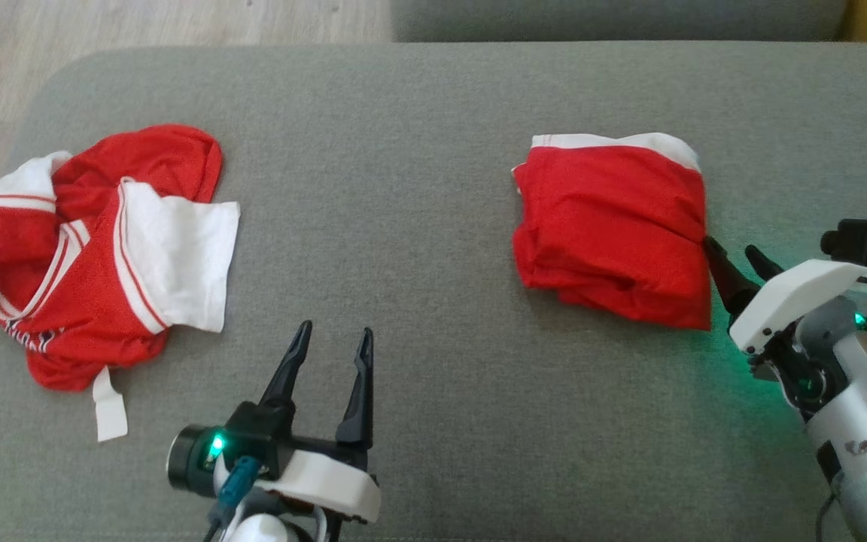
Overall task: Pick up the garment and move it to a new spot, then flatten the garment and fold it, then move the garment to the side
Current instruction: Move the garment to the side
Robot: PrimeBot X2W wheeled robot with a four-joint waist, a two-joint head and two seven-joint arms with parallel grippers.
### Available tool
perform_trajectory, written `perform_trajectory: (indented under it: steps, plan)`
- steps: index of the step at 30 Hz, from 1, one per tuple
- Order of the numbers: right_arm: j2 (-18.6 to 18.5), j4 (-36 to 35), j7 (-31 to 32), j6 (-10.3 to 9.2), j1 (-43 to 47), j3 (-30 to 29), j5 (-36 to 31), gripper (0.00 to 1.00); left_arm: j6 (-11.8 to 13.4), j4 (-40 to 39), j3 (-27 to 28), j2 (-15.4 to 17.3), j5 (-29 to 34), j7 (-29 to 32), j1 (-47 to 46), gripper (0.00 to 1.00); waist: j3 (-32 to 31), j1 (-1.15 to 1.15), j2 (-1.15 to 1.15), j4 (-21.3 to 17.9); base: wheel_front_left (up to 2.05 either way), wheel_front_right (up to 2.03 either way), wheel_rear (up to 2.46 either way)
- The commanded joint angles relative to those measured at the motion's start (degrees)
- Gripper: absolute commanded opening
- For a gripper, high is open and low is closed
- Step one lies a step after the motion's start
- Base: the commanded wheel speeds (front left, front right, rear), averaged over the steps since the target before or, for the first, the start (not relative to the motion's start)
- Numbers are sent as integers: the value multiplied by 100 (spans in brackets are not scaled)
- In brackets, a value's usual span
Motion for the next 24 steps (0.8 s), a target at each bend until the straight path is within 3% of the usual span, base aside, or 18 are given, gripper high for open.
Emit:
perform_trajectory:
  steps: [1,6,7,8,9,11,17,24]
  plan:
    - [-116,-86,-97,39,-202,88,48,100,32,-173,121,-18,31,-36,-225,100,59,0,0,60,0,0,0]
    - [-143,329,-130,39,-421,361,74,100,49,-195,25,-18,42,-36,-347,100,195,0,0,157,0,0,0]
    - [-144,405,-146,39,-467,414,62,93,56,-198,15,-18,40,-36,-366,100,219,0,0,162,0,0,0]
    - [-135,464,-169,39,-511,453,70,73,66,-204,11,-18,39,-36,-382,100,253,0,0,162,0,0,0]
    - [-123,534,-176,39,-548,478,97,39,75,-211,9,-18,37,-36,-397,100,277,0,0,161,0,0,0]
    - [-114,621,-142,39,-605,593,120,2,100,-230,21,-18,33,-36,-420,100,330,0,0,139,0,0,0]
    - [-408,624,-368,39,-791,1005,-77,0,173,-417,67,-18,17,-36,-513,100,522,0,0,-73,0,0,0]
    - [-1327,370,-610,39,-1115,1428,-346,0,145,-632,126,-18,137,-36,-795,100,1009,0,0,-621,0,0,0]
